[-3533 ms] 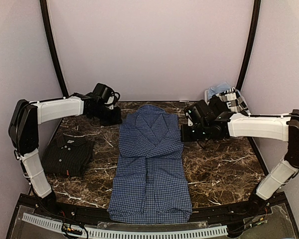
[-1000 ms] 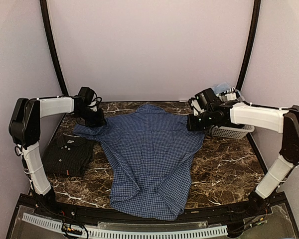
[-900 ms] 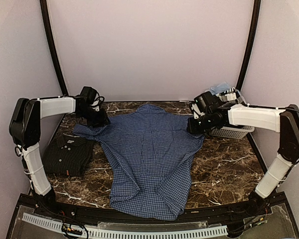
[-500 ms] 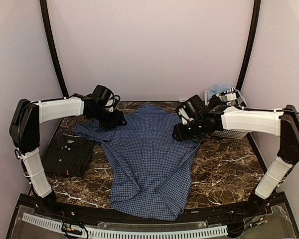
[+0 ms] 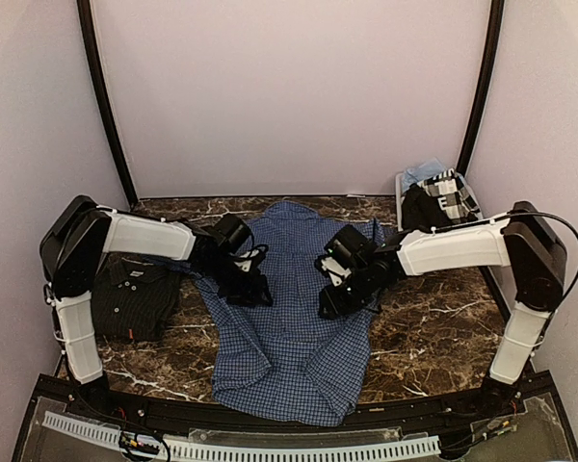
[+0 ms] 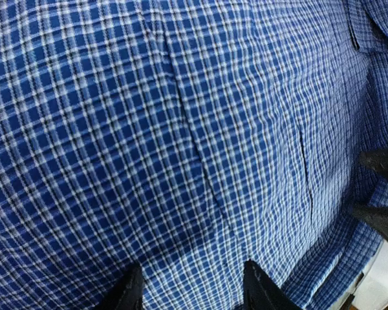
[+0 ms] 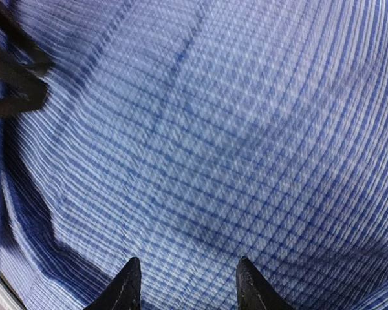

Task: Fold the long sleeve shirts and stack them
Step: Flatten out the crumpled shirt at the center of the board.

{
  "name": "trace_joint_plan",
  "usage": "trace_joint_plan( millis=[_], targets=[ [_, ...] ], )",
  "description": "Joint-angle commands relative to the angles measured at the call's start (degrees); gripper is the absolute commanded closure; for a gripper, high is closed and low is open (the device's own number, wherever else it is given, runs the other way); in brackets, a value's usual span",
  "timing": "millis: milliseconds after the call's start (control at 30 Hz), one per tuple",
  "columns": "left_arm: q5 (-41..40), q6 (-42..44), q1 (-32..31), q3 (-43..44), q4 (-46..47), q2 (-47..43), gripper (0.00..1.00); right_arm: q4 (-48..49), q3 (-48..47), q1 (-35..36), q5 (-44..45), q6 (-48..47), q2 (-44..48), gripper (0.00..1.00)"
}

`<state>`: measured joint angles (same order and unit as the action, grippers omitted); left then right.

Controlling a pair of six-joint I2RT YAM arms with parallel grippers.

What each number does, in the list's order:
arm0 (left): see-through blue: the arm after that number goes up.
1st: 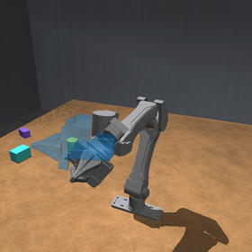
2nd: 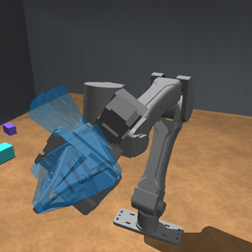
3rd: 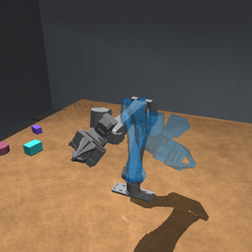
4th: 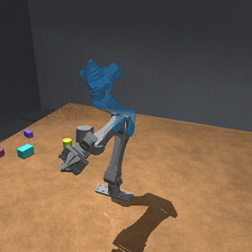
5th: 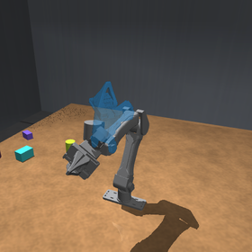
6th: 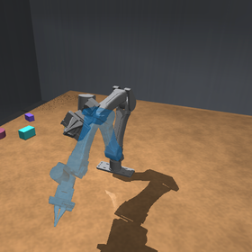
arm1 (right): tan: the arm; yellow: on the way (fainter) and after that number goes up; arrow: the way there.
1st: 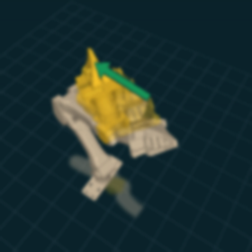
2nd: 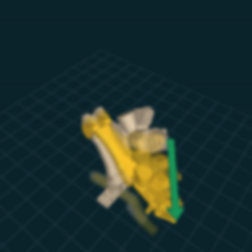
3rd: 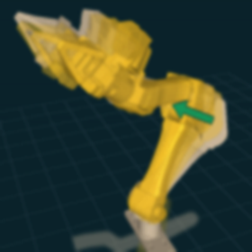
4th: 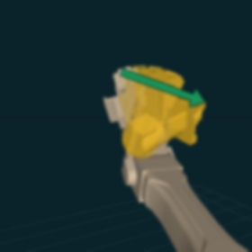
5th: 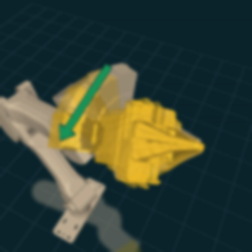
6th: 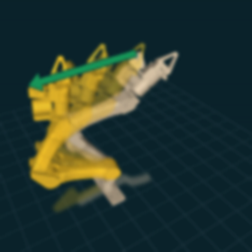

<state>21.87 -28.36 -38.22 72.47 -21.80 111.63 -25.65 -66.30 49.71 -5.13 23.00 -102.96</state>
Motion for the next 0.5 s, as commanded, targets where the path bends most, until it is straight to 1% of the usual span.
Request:
trace_joint_plan(
  millis=[0,200,300,467],
  targets=[
    [1.6,0.2,0.3,-6.9,-5.4,-5.6,0.49,-4.6,5.2,-0.1,-0.1,0.8,5.6,0.52],
    [-1.7,-0.1,0.8,-14.5,-12.8,-15.1,0.49,-8.0,15.1,-2.5,1.3,5.1,15.3,0.51],
    [-2.3,-0.8,2.6,-19.0,-16.2,-19.4,0.49,-9.4,20.5,-5.4,1.4,7.4,21.6,0.50],
    [-3.2,-0.7,8.3,-23.8,-20.9,-27.2,0.49,-10.2,26.6,-9.8,-0.1,10.4,30.7,0.47]
  ],
)
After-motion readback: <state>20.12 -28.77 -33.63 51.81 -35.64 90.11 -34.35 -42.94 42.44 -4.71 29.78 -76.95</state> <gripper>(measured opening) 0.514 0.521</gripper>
